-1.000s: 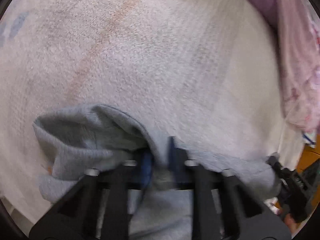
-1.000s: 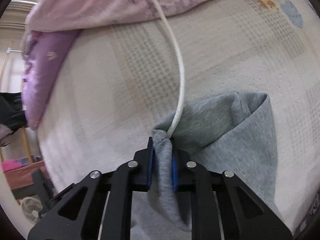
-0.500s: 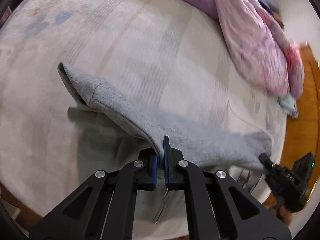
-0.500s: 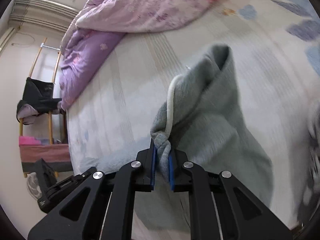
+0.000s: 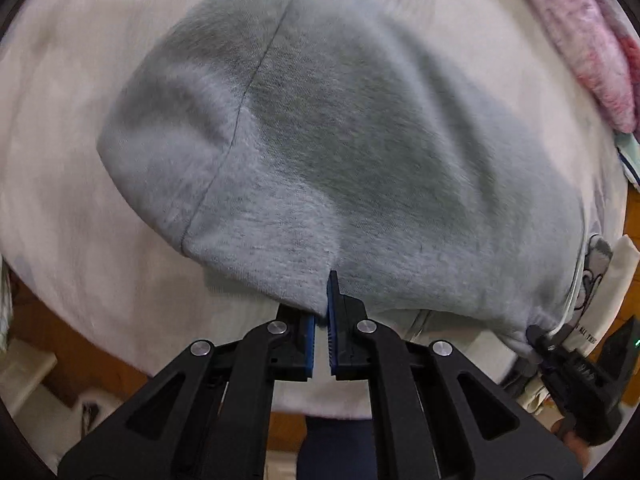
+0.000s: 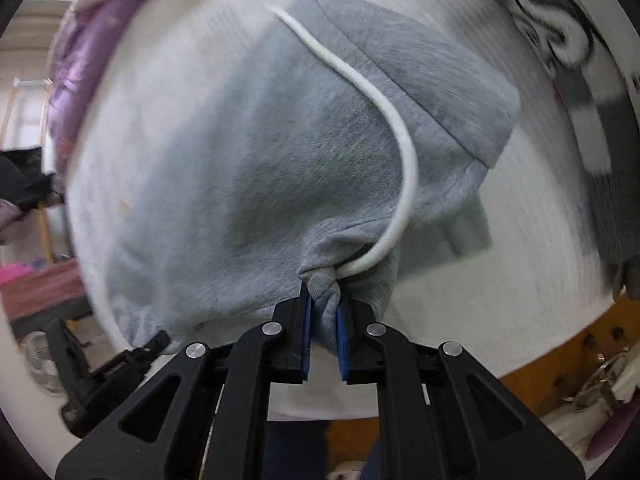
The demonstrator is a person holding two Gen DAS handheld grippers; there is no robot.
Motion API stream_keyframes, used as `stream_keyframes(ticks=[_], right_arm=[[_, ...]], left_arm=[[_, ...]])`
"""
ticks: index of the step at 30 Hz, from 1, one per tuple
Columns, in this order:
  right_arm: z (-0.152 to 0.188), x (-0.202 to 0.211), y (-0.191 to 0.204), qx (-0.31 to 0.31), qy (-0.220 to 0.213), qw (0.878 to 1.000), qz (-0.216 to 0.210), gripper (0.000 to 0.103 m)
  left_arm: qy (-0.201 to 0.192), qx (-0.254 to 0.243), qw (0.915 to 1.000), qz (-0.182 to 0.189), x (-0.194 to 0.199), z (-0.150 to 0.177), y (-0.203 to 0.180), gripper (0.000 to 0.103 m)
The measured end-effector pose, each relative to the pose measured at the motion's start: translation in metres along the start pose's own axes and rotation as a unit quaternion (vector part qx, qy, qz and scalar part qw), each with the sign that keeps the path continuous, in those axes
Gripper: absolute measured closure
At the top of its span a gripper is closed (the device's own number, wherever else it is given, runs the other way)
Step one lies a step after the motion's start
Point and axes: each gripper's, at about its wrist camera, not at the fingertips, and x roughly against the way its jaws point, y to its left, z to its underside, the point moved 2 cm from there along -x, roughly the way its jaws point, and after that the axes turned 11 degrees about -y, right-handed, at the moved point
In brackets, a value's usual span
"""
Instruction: Fold large clothes
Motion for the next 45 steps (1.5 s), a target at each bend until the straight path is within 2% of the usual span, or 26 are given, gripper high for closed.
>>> stream_keyframes(ticks=[3,6,8,10,11,12,14,17,20,24,27,29,30,31,33,35,39,40,42,45], right_arm=[[0.014,-0.02,-0.019,-0.001,0.01,1.0,0.019,0.094],[0.014,-0.044,-0.022,0.0,0.017,0.999,0.034,0.094],[0.01,-0.051,-0.019,-0.003,0.019,0.999,0.037,0.092],[0.005,-0.048,-0.013,0.01,0.026,0.999,0.038,0.09],[0.004,-0.042,-0.009,0.02,0.025,0.999,0.036,0.088],[0.002,-0.034,-0.004,0.033,0.023,0.999,0.035,0.084],[0.003,-0.018,0.001,0.057,0.023,0.997,0.045,0.076],[-0.006,0.011,0.016,0.097,0.018,0.994,0.048,0.075],[-0.028,0.038,0.039,0.143,-0.018,0.989,0.016,0.075],[-0.078,0.039,0.063,0.203,-0.072,0.977,0.004,0.09],[-0.115,0.016,0.074,0.244,-0.084,0.966,0.017,0.093],[-0.134,-0.011,0.077,0.282,-0.087,0.954,0.058,0.094],[-0.136,-0.022,0.07,0.291,-0.08,0.95,0.076,0.101],[-0.142,-0.041,0.053,0.287,-0.059,0.952,0.09,0.103],[-0.147,-0.064,0.029,0.255,-0.018,0.964,0.073,0.103],[-0.151,-0.069,0.022,0.235,-0.014,0.97,0.062,0.103],[-0.146,-0.045,0.038,0.243,-0.031,0.966,0.082,0.103],[-0.141,-0.033,0.05,0.254,-0.044,0.963,0.081,0.1],[-0.129,-0.015,0.076,0.271,-0.056,0.96,0.051,0.1],[-0.095,-0.006,0.132,0.304,-0.043,0.952,-0.011,0.1]], left_arm=[[0.007,-0.007,0.9998,-0.017,-0.02,0.015,0.004,0.098],[0.013,-0.021,0.9993,-0.028,-0.037,0.026,0.005,0.098],[0.0,-0.036,0.9989,-0.03,-0.04,0.028,0.001,0.096],[-0.009,-0.047,0.9984,-0.029,-0.035,0.028,0.0,0.089],[-0.01,-0.049,0.9983,-0.028,-0.032,0.027,-0.003,0.081],[-0.007,-0.052,0.9981,-0.033,-0.027,0.026,0.0,0.063],[-0.01,-0.049,0.998,-0.038,-0.014,0.024,0.006,0.039],[-0.039,-0.038,0.9981,-0.029,0.021,0.023,0.016,0.039],[-0.087,-0.036,0.995,-0.034,0.054,0.015,0.019,0.039],[-0.156,-0.03,0.9861,-0.048,0.065,-0.019,0.011,0.039],[-0.168,-0.032,0.9837,-0.057,0.054,-0.048,-0.006,0.037],[-0.146,-0.048,0.9822,-0.108,0.025,-0.076,-0.01,0.031],[-0.14,-0.033,0.9839,-0.106,0.013,-0.084,-0.001,0.03],[-0.126,-0.002,0.9881,-0.087,-0.002,-0.088,0.008,0.029],[-0.093,0.041,0.9928,-0.063,-0.029,-0.089,0.023,0.019],[-0.083,0.061,0.9932,-0.053,-0.043,-0.085,0.029,0.015],[-0.107,0.018,0.9927,-0.053,-0.024,-0.081,0.025,0.014],[-0.118,0.02,0.9919,-0.042,-0.012,-0.078,0.028,0.014],[-0.144,0.036,0.9889,-0.012,0.01,-0.069,0.038,0.014],[-0.166,0.07,0.9836,0.016,0.035,-0.046,0.06,0.014]])
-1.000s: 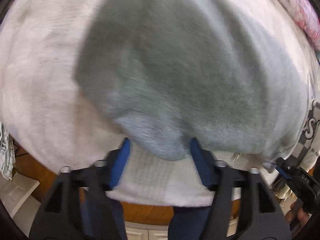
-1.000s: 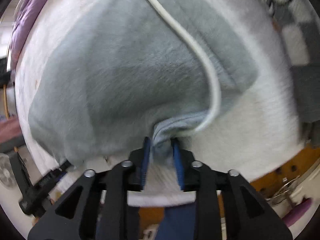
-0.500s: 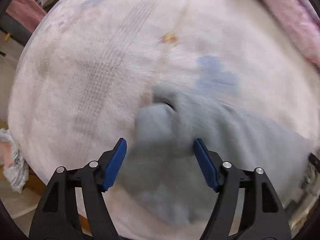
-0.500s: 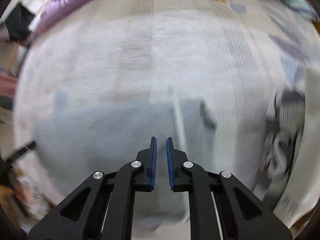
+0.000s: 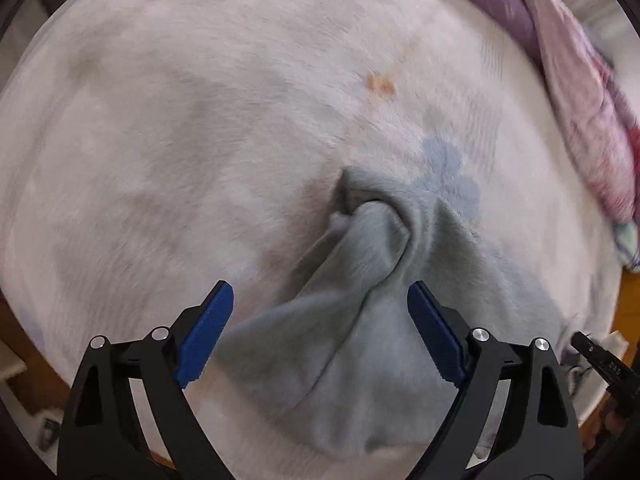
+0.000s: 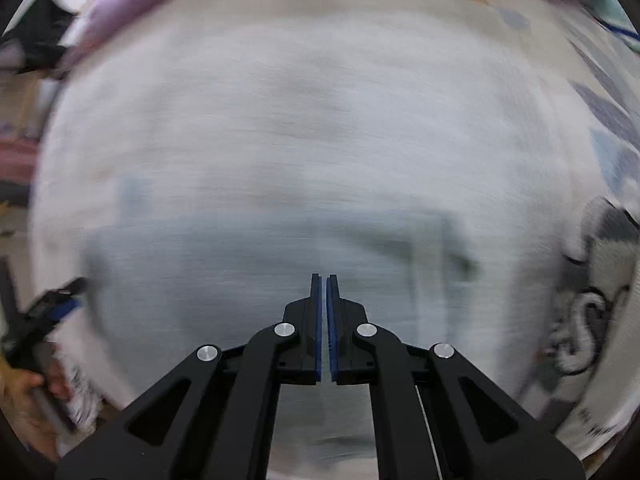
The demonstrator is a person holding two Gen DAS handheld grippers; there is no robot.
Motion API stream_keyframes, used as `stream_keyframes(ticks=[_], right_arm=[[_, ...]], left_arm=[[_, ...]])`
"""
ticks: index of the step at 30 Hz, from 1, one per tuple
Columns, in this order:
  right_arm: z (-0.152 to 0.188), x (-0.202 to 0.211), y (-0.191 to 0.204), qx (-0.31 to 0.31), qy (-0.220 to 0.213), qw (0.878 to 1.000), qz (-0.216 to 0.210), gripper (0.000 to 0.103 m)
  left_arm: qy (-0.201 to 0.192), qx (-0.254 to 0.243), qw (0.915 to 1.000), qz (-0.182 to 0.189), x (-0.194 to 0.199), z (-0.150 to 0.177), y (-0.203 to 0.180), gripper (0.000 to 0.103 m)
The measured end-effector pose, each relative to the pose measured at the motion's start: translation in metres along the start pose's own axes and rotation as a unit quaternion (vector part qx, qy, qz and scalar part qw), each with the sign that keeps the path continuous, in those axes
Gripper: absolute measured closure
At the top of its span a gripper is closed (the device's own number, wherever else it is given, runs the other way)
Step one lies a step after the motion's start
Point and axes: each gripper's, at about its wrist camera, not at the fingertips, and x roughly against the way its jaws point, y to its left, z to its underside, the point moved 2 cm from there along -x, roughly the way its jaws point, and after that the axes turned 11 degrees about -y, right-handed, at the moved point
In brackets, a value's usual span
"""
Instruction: Fold large clothes
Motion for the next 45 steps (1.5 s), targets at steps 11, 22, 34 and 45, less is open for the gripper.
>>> stream_keyframes(ticks=[11,22,34,45], right_arm=[[-0.005,-0.104,0.06,-0.019,0.051,0.997,0.052,0.103],[0.052,-0.058,0.082,-0.031,0.086,0.995,0.05,0.103],[0.095,-0.063,0.064,-0.12,0.084,0.989,0.015,0.103],[0.098,-0.064,0.058,-0.099,0.053,0.994,0.012,0.103]], left_arm=[[0.088,0.067,0.9938,0.009,-0.001,0.07,0.064,0.014],[0.131,0.091,0.9859,0.05,-0.035,0.086,0.061,0.014],[0.154,0.071,0.984,0.052,-0.053,0.066,0.044,0.019],[0.176,0.084,0.9769,0.087,-0.067,0.06,0.032,0.053]])
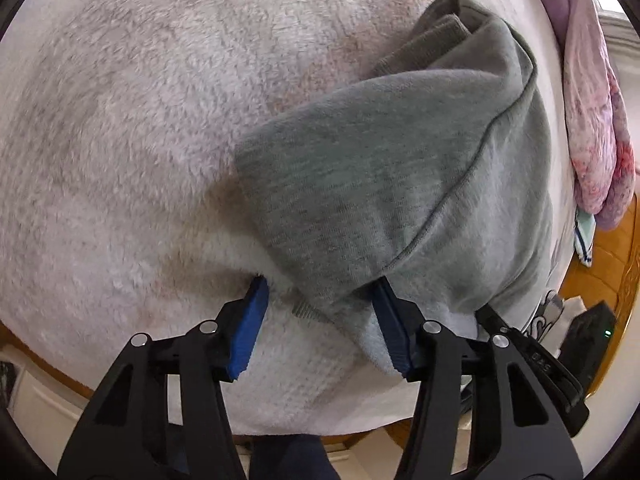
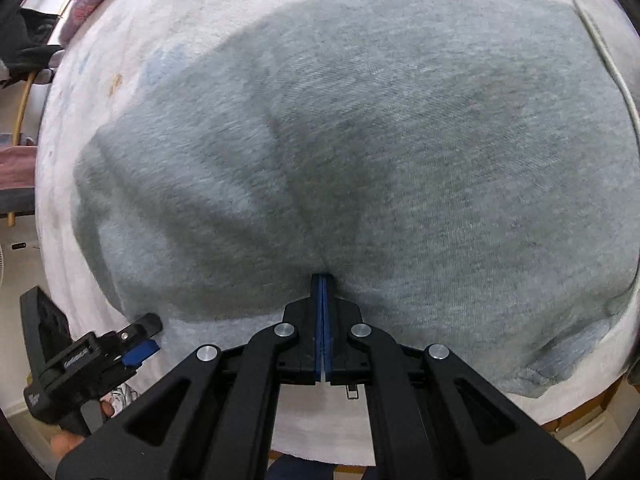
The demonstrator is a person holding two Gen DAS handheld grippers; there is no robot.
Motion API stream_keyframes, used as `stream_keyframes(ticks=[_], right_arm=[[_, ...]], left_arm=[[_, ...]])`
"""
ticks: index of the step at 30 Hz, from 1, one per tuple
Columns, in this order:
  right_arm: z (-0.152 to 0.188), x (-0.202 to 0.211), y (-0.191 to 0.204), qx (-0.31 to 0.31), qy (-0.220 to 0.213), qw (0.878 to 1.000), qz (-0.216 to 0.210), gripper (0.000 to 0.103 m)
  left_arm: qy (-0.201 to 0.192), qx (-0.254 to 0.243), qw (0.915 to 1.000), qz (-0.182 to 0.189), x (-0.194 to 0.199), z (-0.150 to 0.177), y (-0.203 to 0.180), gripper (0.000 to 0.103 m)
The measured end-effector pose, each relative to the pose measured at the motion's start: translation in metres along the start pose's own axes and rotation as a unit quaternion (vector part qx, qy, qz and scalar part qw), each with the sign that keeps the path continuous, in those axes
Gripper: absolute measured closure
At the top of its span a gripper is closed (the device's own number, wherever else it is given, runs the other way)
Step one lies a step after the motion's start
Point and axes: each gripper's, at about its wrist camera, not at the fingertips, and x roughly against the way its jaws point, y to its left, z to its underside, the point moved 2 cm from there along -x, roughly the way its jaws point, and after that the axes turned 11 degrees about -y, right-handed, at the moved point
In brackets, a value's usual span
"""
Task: Fold large clothes
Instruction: 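Grasp the folded hoodie edge with the left tool while the right tool grasps beside it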
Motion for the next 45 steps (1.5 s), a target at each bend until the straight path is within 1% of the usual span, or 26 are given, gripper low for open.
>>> stream_keyframes(ticks=[1,3,4,6,8,9,11,14,16,18,21,23,27,31,32,34,35,36,37,38,39,40,42,43,44,45], right_arm=[[0.002,0.008,0.005,0.019,-0.015,1.0,0.0,0.101],[0.011,0.021,0.02,0.064,-0.039,0.997,0.015,0.099],[0.016,0.024,0.026,0.084,-0.049,0.995,0.017,0.097],[0.026,0.029,0.04,0.113,-0.059,0.992,0.01,0.086],[0.034,0.025,0.052,0.145,-0.066,0.987,-0.004,0.079],[0.041,0.023,0.06,0.162,-0.068,0.984,-0.013,0.076],[0.053,0.031,0.062,0.178,-0.074,0.981,-0.029,0.073],[0.065,0.032,0.081,0.195,-0.085,0.975,-0.072,0.059],[0.07,0.037,0.094,0.222,-0.097,0.964,-0.106,0.051],[0.079,0.035,0.104,0.249,-0.113,0.955,-0.114,0.042],[0.088,0.036,0.113,0.287,-0.133,0.942,-0.108,0.041],[0.093,0.025,0.121,0.325,-0.15,0.931,-0.071,0.041],[0.098,0.0,0.134,0.375,-0.169,0.911,-0.039,0.041],[0.103,-0.02,0.138,0.396,-0.178,0.901,-0.01,0.04],[0.105,-0.022,0.139,0.404,-0.18,0.897,-0.003,0.041],[0.104,-0.026,0.136,0.414,-0.185,0.891,0.023,0.058],[0.101,-0.026,0.133,0.409,-0.183,0.894,0.025,0.068],[0.095,-0.025,0.129,0.395,-0.177,0.902,0.018,0.077],[0.091,-0.023,0.126,0.381,-0.17,0.909,0.008,0.08],[0.085,-0.019,0.123,0.36,-0.158,0.919,-0.012,0.088],[0.078,-0.013,0.12,0.336,-0.149,0.929,-0.032,0.092],[0.073,-0.007,0.116,0.312,-0.144,0.938,-0.05,0.093],[0.058,0.012,0.102,0.24,-0.134,0.956,-0.099,0.095],[0.053,0.019,0.096,0.215,-0.134,0.96,-0.116,0.095],[0.046,0.029,0.085,0.176,-0.131,0.965,-0.141,0.096],[0.043,0.036,0.079,0.152,-0.13,0.967,-0.155,0.096]], left_arm=[[0.0,-0.001,1.0,0.002,0.0,-0.001,-0.001,0.057],[-0.001,0.001,1.0,0.008,0.002,-0.003,0.001,0.079],[0.004,0.006,0.9998,0.02,0.005,-0.003,0.006,0.082],[0.009,0.013,0.9996,0.022,0.004,-0.006,0.007,0.082],[0.01,0.011,0.9997,0.019,0.002,-0.008,0.006,0.084],[0.008,0.012,0.9997,0.019,0.004,-0.01,0.005,0.088],[0.003,0.021,0.9994,0.029,0.006,-0.007,0.002,0.093],[-0.017,0.012,0.9986,0.048,0.03,-0.008,-0.01,0.093],[-0.024,0.006,0.997,0.074,0.047,-0.009,-0.02,0.093],[-0.028,-0.01,0.9967,0.076,0.055,-0.012,-0.028,0.093],[-0.02,-0.008,0.9964,0.082,0.056,-0.018,-0.03,0.094],[-0.017,-0.013,0.9963,0.083,0.055,-0.018,-0.034,0.094],[-0.016,-0.014,0.9961,0.086,0.057,-0.016,-0.032,0.093],[-0.011,0.01,0.9967,0.08,0.05,-0.016,-0.015,0.094],[-0.014,0.01,0.9966,0.08,0.05,-0.016,-0.013,0.093],[-0.017,0.021,0.9957,0.089,0.053,-0.015,-0.006,0.092],[-0.02,0.026,0.9953,0.091,0.055,-0.014,-0.003,0.086],[-0.034,0.032,0.9946,0.092,0.062,-0.013,0.002,0.082],[-0.041,0.031,0.9942,0.094,0.068,-0.013,0.005,0.078],[-0.048,0.03,0.994,0.093,0.073,-0.012,0.008,0.068],[-0.07,0.028,0.9934,0.086,0.084,-0.011,0.011,0.058],[-0.093,0.027,0.9921,0.08,0.092,-0.01,0.015,0.055],[-0.129,0.035,0.9885,0.07,0.107,-0.009,0.021,0.054],[-0.151,0.045,0.9857,0.06,0.114,-0.009,0.024,0.054],[-0.192,0.065,0.9792,0.019,0.126,-0.008,0.032,0.054],[-0.208,0.072,0.9754,0.002,0.13,-0.007,0.034,0.054]])
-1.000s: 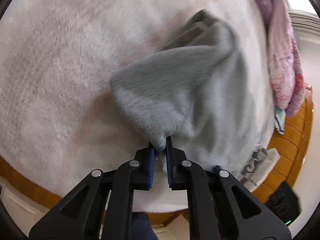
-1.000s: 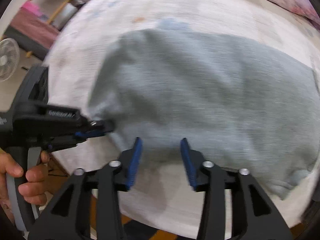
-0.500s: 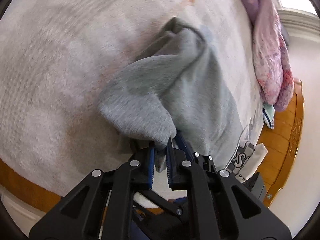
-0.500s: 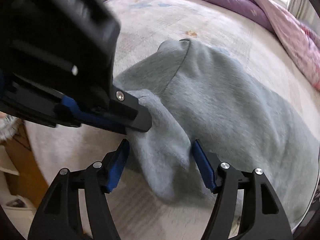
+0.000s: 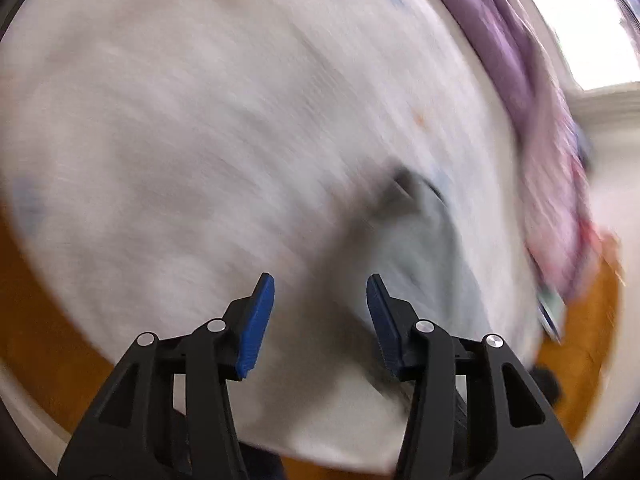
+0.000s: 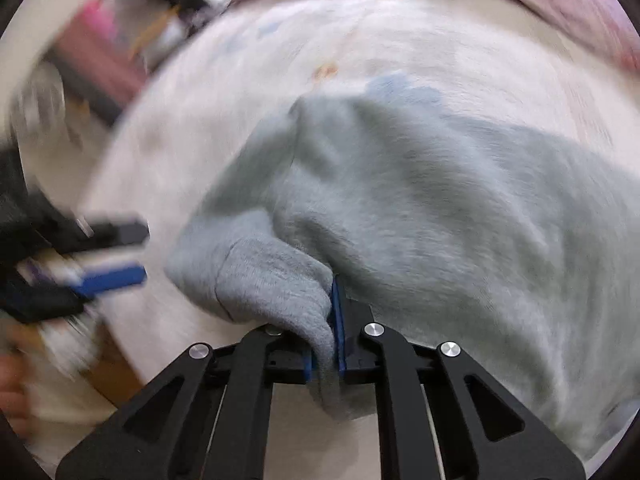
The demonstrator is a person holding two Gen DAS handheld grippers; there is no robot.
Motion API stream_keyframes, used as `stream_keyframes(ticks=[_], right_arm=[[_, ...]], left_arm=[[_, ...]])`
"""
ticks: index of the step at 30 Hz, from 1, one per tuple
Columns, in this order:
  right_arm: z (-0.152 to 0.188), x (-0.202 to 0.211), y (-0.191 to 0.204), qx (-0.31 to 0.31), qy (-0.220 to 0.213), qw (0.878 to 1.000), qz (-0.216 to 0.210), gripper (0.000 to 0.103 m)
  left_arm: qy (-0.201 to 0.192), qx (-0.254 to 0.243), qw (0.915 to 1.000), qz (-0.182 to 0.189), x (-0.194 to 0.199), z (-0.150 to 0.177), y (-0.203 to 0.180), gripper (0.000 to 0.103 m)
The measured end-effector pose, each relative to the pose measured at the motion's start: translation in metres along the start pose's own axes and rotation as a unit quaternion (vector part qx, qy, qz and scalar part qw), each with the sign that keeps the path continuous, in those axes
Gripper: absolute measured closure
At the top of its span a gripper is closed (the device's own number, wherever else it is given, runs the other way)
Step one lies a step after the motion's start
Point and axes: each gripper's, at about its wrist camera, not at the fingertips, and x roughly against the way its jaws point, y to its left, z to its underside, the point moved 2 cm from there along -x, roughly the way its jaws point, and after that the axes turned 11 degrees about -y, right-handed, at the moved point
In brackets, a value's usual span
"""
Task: Fold large clothes
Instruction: 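Grasp the folded hoodie edge with the left tool while the right tool grasps beside it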
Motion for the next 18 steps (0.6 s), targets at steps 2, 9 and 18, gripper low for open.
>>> stream_keyframes(ticks=[2,9,18], right_arm=[[-0.011,0.022,-0.015,-0.061,-0.014,0.998,-0.029,0.096],[-0.039,0.08,-0.065,-0.206,-0.049,0.972,-0.1,0.097],[-0.045,0.164,-0.163,-0.283,-0.107,0.951,-0.063,0.099]], left_arm=[[-0.002,-0.011,0.9989,-0.045,-0.004,0.004,-0.001,0.054],[0.068,-0.052,0.9963,0.005,-0.055,0.043,-0.065,0.054],[0.07,-0.185,0.9727,0.121,-0.045,0.111,-0.206,0.055]])
